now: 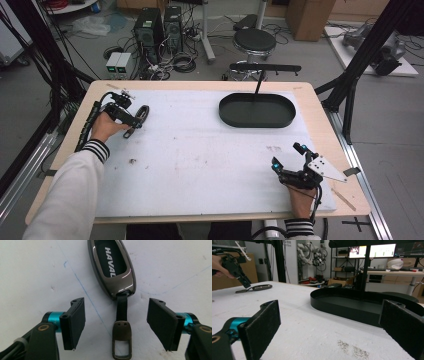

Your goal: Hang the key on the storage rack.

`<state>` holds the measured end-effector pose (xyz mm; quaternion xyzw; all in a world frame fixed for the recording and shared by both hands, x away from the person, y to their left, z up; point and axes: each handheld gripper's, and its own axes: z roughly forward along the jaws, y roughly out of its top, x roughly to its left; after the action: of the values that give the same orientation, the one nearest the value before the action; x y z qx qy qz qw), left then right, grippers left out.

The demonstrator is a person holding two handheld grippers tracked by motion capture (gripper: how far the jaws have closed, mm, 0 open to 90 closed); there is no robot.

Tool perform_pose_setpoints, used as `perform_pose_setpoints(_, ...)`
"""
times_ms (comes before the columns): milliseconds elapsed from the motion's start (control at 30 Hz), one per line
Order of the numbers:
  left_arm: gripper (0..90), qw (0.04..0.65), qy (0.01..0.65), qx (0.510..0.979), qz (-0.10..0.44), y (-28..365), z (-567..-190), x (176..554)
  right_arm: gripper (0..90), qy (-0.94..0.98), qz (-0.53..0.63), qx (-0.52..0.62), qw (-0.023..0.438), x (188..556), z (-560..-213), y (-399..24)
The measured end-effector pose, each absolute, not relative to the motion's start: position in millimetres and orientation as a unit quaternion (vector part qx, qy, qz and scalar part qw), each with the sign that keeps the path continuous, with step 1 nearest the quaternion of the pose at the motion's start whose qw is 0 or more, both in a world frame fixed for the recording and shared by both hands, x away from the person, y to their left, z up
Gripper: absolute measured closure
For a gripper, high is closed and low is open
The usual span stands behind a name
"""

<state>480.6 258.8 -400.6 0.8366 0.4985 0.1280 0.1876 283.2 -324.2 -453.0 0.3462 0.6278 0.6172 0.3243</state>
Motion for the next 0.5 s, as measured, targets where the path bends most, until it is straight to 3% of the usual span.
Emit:
perform_pose_setpoints(167,42.9,0.185,0.506,0.834,0.122,256.1,-402.7,481.8,2.7,0.628,0.617,0.347,0.325,283.3,-453.1,-324.4)
perform_pose_setpoints(500,53.6,0.166,0.517,0.832,0.114,251.9,-407.2,483.5,2.8,0.627,0.618,0.348,0.323,283.3,-453.0,-324.4)
